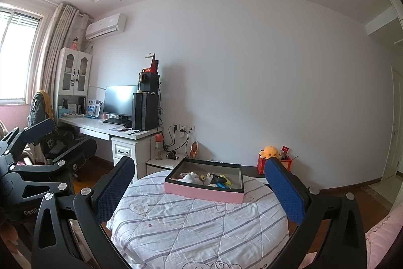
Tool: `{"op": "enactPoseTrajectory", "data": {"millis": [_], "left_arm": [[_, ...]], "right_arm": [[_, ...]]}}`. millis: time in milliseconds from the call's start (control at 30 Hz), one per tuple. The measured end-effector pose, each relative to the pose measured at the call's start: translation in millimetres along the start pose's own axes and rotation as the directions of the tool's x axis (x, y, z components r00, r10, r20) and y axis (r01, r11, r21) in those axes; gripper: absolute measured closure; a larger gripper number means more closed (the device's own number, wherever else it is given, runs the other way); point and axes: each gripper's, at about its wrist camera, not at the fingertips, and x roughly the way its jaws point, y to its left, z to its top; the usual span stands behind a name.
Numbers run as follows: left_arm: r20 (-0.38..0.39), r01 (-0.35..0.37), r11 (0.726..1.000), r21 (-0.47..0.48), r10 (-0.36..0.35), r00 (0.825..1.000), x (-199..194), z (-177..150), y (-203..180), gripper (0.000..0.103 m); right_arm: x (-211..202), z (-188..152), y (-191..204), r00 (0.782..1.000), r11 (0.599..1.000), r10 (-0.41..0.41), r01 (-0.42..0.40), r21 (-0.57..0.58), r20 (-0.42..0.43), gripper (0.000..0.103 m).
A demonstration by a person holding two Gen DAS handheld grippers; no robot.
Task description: Organize rigid objects
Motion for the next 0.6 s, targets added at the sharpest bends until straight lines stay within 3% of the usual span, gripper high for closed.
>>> {"op": "enactPoseTrajectory", "data": {"millis": [600], "left_arm": [[-0.020,0.006,1.000,0.005,-0.006,1.000,6.3,-2.5,1.3,0.000]], "right_arm": [[5.2,-1.6,2.0,1.000,1.000,-0.010,0.010,-0.006,-0.017,0.000]]}}
